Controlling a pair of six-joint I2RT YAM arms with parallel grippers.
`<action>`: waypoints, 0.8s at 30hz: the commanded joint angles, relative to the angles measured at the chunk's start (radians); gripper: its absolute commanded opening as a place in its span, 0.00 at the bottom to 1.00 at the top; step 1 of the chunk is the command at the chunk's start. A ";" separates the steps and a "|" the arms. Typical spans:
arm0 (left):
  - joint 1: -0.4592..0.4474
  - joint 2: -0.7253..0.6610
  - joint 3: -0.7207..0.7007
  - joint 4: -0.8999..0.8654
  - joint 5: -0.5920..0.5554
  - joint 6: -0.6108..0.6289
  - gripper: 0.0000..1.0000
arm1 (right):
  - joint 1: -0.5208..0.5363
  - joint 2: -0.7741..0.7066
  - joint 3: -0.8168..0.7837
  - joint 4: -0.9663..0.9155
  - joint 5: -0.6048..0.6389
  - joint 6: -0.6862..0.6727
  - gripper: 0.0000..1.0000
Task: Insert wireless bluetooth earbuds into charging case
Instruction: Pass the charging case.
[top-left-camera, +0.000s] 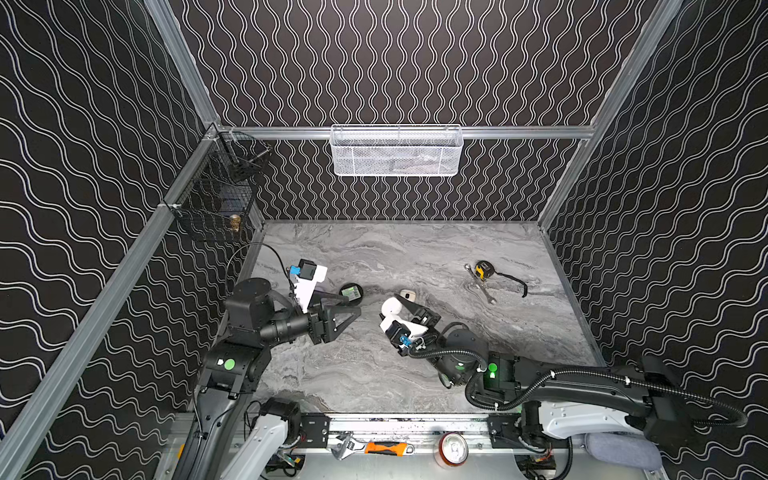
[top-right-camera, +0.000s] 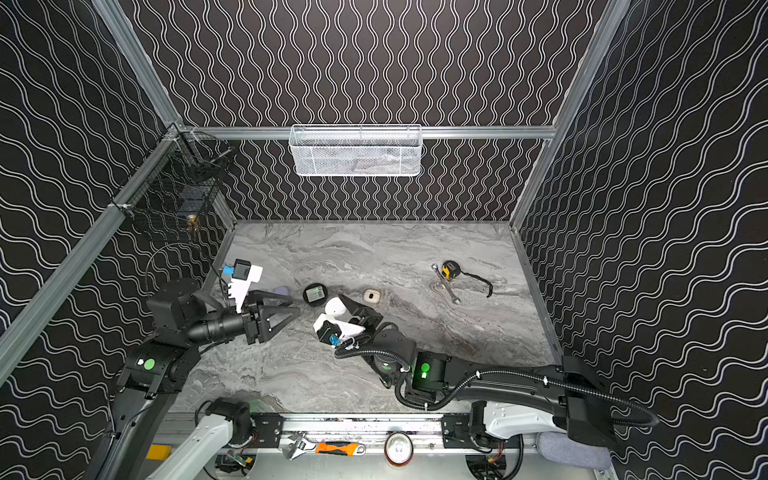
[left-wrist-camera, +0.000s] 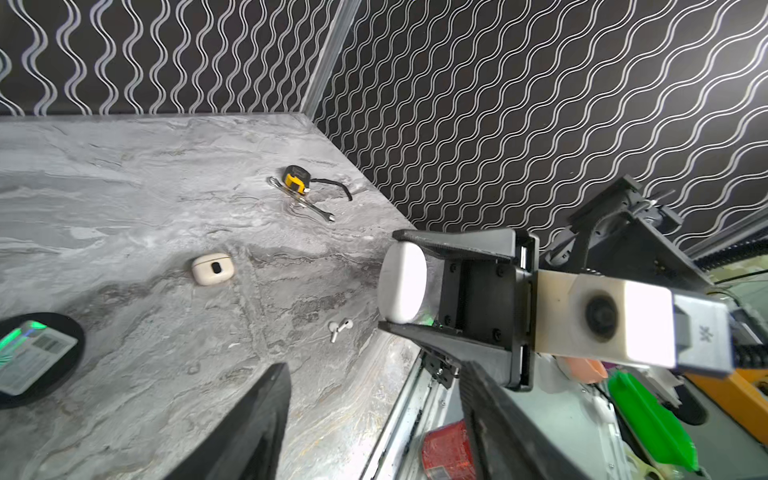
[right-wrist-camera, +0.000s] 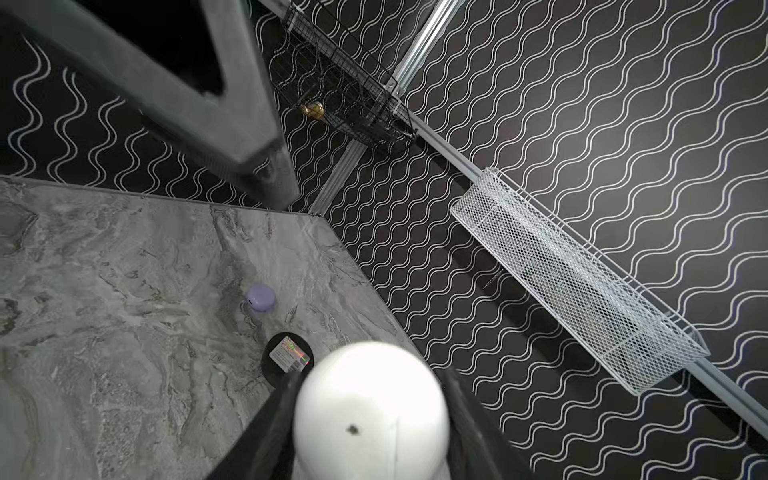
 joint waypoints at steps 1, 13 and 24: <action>0.000 -0.002 -0.014 0.077 0.034 -0.019 0.65 | 0.003 0.011 0.017 0.021 -0.035 -0.025 0.35; -0.011 -0.001 -0.045 0.120 0.010 -0.028 0.62 | 0.003 0.054 0.052 0.023 -0.082 -0.017 0.36; -0.156 0.038 -0.050 0.098 -0.153 0.002 0.57 | 0.003 0.106 0.095 0.021 -0.082 -0.027 0.36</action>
